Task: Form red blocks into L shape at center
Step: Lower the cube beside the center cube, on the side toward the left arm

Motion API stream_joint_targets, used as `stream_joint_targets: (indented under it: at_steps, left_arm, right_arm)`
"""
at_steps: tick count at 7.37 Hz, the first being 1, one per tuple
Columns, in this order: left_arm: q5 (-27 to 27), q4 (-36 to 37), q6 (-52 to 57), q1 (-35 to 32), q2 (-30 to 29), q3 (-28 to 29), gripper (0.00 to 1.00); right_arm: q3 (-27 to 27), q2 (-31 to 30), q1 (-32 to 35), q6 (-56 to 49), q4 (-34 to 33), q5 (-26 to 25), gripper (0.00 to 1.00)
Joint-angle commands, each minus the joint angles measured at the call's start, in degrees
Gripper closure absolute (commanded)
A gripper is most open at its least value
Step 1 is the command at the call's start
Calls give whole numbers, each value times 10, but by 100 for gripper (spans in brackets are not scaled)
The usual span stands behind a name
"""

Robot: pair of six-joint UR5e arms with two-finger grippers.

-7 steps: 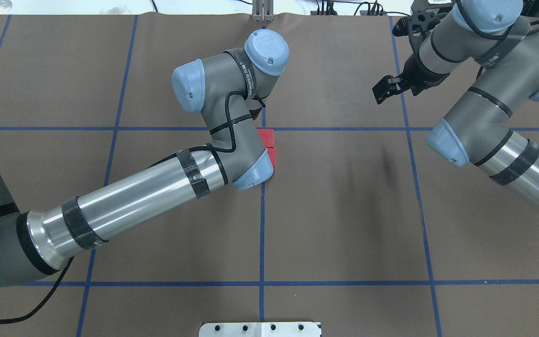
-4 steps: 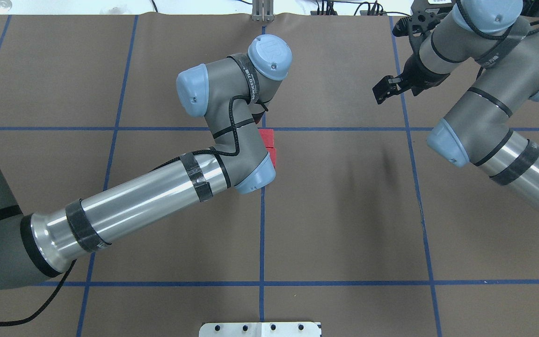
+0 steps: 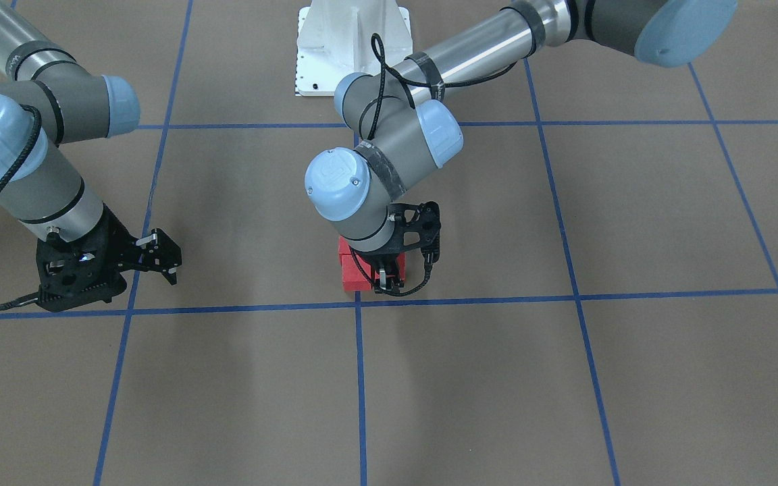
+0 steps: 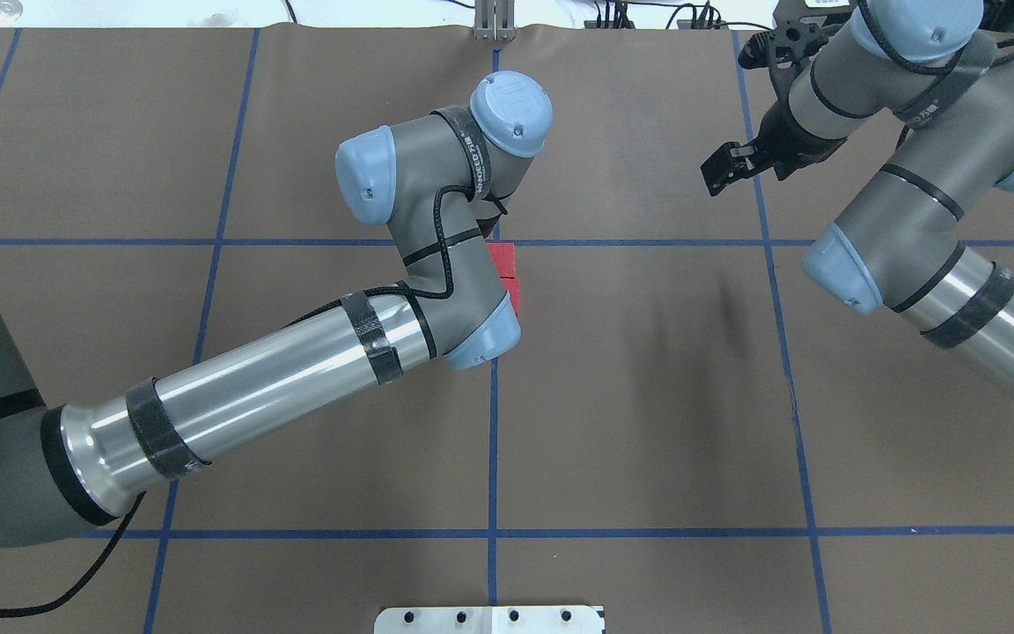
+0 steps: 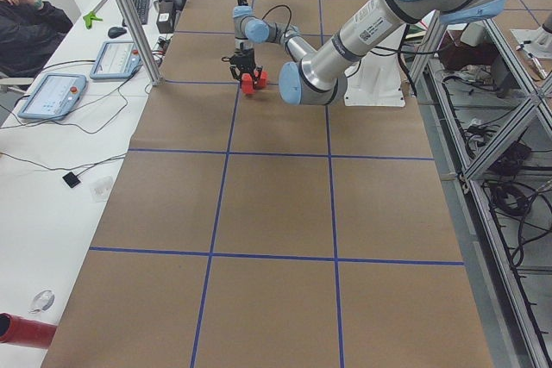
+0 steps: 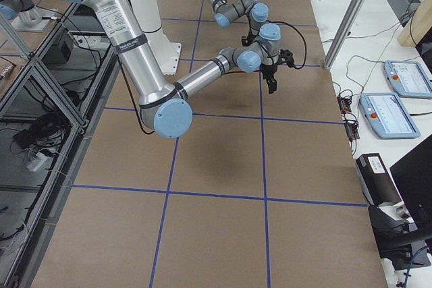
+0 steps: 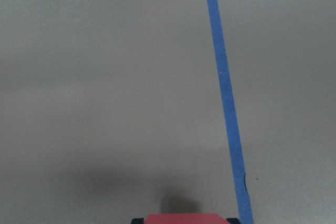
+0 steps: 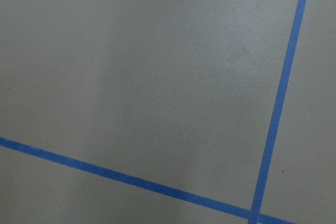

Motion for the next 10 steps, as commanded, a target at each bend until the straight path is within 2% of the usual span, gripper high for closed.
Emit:
stream_joint_targets:
  at_steps: [1, 4, 6, 8, 10]
  left_arm:
    - [0, 0, 0, 0, 0, 0, 86]
    - [0, 0, 1, 5, 0, -1, 79]
    - [0, 0, 2, 5, 0, 0, 68]
    - [0, 0, 6, 4, 0, 0, 36]
    - [0, 0, 9, 4, 0, -1, 18]
  right_arm:
    - [0, 0, 0, 0, 0, 0, 1]
    - [0, 0, 0, 0, 0, 0, 1]
    - [-1, 0, 1, 0, 0, 1, 1]
    - [-1, 0, 3, -1, 0, 1, 1]
    - [-2, 1, 7, -2, -1, 1, 1]
